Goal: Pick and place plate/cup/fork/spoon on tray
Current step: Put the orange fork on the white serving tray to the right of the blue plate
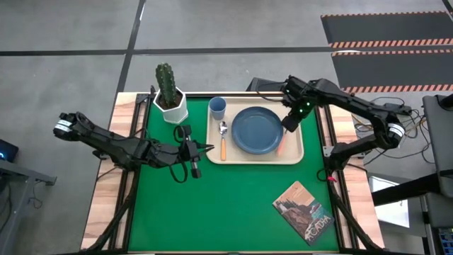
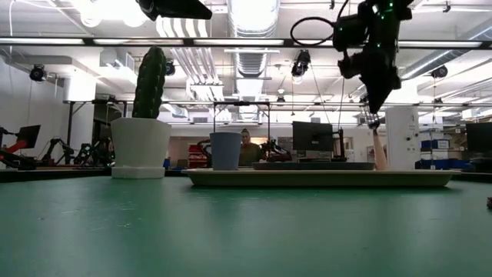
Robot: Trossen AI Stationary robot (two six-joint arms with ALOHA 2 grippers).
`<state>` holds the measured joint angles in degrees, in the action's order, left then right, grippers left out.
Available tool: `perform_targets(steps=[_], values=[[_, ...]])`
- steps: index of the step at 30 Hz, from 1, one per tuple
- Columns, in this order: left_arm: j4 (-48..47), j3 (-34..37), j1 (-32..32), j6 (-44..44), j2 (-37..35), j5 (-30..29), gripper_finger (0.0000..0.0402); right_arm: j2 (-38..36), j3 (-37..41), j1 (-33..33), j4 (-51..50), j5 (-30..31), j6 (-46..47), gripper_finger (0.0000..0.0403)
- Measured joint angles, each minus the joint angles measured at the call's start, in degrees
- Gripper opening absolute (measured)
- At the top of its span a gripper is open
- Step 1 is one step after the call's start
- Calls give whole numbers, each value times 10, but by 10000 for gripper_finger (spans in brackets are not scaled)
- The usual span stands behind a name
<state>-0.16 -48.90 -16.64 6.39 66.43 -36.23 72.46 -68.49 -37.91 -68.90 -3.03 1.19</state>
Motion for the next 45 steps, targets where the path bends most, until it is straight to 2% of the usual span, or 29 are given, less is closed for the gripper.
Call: perform_targets(steps=[4,15,22,29,33,37,39,45], values=[[0,0,0,0,0,0,0,0,33,0,29,0,-26,9],[2,0,0,0,0,0,0,0,101,0,93,69,-32,22],[2,0,0,0,0,0,0,1,134,0,158,86,-25,66],[2,0,0,0,0,0,0,1,139,0,167,114,-14,120],[2,0,0,0,0,0,0,1,131,1,158,91,22,134],[2,0,0,0,0,0,0,1,134,10,161,-27,63,134],[2,0,0,0,0,0,0,1,147,28,172,-62,80,128],[2,0,0,0,0,0,0,1,196,114,203,-60,106,97]])
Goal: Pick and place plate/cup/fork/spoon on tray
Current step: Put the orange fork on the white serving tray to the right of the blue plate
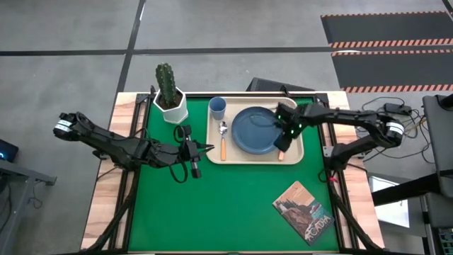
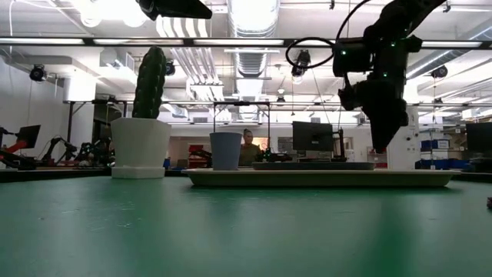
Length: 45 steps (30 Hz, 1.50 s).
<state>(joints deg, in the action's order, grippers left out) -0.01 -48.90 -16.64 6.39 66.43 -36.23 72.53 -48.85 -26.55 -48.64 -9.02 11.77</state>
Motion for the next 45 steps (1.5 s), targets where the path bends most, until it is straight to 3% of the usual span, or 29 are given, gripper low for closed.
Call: perform_targets(steps=[7,14,35,45], values=[[0,0,0,0,0,0,0,0,64,100,126,5,40,49],[0,0,0,0,0,0,0,-1,110,151,189,61,48,14],[0,0,0,0,0,0,0,-1,136,153,131,103,48,8],[0,0,0,-1,0,0,0,-25,63,153,34,107,46,9]])
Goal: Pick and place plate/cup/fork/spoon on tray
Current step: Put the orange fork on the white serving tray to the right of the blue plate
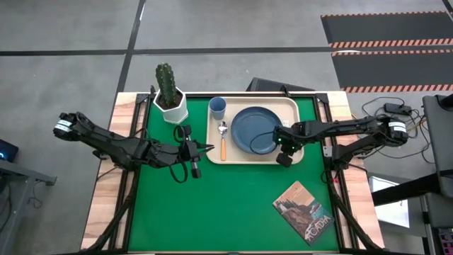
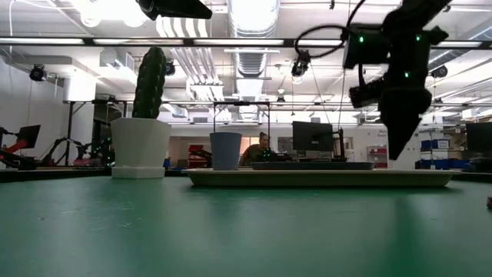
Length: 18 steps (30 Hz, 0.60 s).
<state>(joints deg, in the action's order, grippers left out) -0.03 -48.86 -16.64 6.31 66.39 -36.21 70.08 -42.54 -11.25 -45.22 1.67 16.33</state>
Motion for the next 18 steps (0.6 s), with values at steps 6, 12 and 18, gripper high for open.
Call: perform_targets(steps=[6,12,18], values=[[0,3,0,-18,0,0,0,-55,-16,0,-24,3,-27,8],[0,6,0,-30,0,0,0,-111,-12,-22,-20,34,-33,8],[0,6,0,-45,0,0,0,-129,-10,-92,-2,57,-12,9]])
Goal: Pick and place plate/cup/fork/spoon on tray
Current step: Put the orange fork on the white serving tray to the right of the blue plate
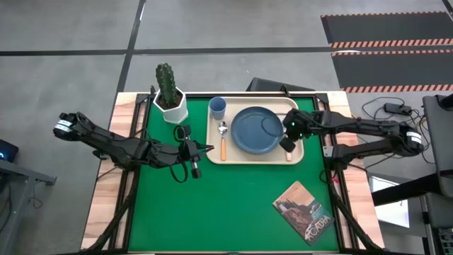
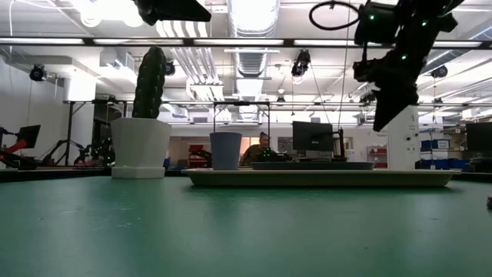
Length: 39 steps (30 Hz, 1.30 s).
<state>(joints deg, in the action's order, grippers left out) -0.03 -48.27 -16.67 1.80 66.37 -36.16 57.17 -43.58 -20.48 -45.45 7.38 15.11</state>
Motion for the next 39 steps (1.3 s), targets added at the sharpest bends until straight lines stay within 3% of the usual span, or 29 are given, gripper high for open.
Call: perform_targets(steps=[8,19,39], values=[[0,0,0,0,0,0,0,36,15,-113,85,2,63,8],[0,0,0,0,0,0,0,130,36,-217,89,-23,71,8],[0,0,0,1,0,0,0,210,36,-234,133,-59,52,8]])
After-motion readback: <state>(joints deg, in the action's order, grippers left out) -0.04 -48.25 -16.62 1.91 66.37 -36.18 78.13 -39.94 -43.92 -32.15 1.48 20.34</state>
